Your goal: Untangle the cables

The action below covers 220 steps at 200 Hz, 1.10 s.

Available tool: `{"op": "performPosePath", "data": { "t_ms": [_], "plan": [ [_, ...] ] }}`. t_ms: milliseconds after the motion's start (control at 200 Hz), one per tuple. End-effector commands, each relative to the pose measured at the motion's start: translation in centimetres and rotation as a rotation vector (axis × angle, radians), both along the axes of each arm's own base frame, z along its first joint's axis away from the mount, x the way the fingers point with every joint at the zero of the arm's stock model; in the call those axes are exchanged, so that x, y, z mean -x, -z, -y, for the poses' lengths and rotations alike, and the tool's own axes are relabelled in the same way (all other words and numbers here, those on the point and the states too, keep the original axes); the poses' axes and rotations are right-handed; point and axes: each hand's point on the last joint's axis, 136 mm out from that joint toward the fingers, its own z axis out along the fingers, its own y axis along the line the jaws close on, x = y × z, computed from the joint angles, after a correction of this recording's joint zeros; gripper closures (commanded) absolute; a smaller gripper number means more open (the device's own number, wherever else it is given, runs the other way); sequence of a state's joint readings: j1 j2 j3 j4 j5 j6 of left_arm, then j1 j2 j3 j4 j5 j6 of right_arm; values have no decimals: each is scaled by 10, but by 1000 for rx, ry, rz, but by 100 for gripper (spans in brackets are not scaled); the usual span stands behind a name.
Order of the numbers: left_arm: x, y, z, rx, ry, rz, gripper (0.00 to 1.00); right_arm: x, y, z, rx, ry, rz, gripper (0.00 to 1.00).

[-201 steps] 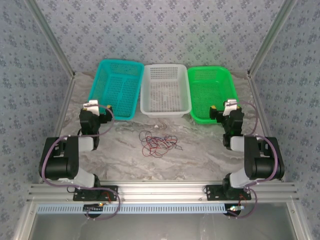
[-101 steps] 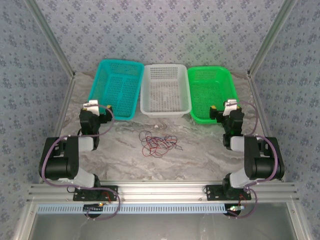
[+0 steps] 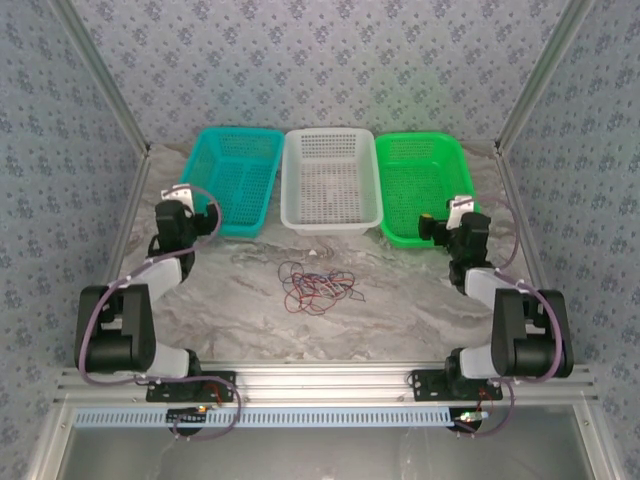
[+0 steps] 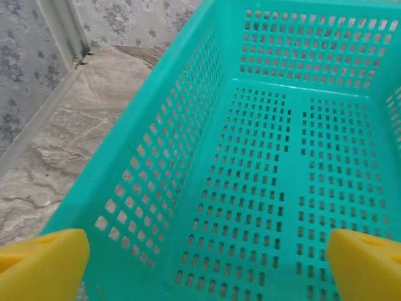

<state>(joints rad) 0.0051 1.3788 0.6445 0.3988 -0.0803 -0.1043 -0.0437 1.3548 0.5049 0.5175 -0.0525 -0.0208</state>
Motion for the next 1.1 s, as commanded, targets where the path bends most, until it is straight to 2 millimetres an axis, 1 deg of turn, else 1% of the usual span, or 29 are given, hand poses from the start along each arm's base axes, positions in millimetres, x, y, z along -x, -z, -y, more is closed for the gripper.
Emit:
{"op": "performPosePath", "data": {
  "t_ms": [0,15,140,230,305,380,440,505,570,625,740,800,869,914,974,1094],
  "plan": [
    [30,8,1,44,-74,-125,4,15,5,-12,-77,-29,-132,1],
    [31,5,2,47,-74,-116,3,16,3,-14,-86,-38,-138,0],
    [36,-12,24,66,-18,-79,3,18,-10,-38,-116,-127,-210,0],
    [34,-22,50,48,73,-91,3,15,-23,-52,-121,-157,-222,0],
    [28,-25,70,15,141,-117,3,11,-33,-65,-138,-168,-223,0],
    [21,-19,95,3,232,-176,3,4,-39,-79,-157,-185,-237,1],
    [16,-13,116,-4,306,-226,3,-1,-37,-88,-168,-183,-276,1],
    [13,-5,142,10,405,-265,6,-5,-30,-101,-190,-200,-333,3],
    [12,6,160,30,463,-299,9,-7,-20,-113,-200,-219,-403,5],
    [12,15,167,58,470,-329,10,-7,-10,-119,-219,-220,-453,6],
    [18,28,184,140,518,-371,13,-5,1,-130,-279,-232,-486,9],
    [22,33,192,143,529,-392,15,-4,4,-134,-295,-236,-494,9],
    [25,39,195,125,513,-414,16,-1,11,-137,-286,-236,-521,9],
    [25,42,194,115,489,-425,16,2,17,-137,-273,-228,-544,9],
    [25,43,195,120,466,-433,18,5,27,-131,-256,-191,-578,10],
    [24,43,195,131,424,-442,19,13,35,-120,-235,-145,-598,10]
  ]
}}
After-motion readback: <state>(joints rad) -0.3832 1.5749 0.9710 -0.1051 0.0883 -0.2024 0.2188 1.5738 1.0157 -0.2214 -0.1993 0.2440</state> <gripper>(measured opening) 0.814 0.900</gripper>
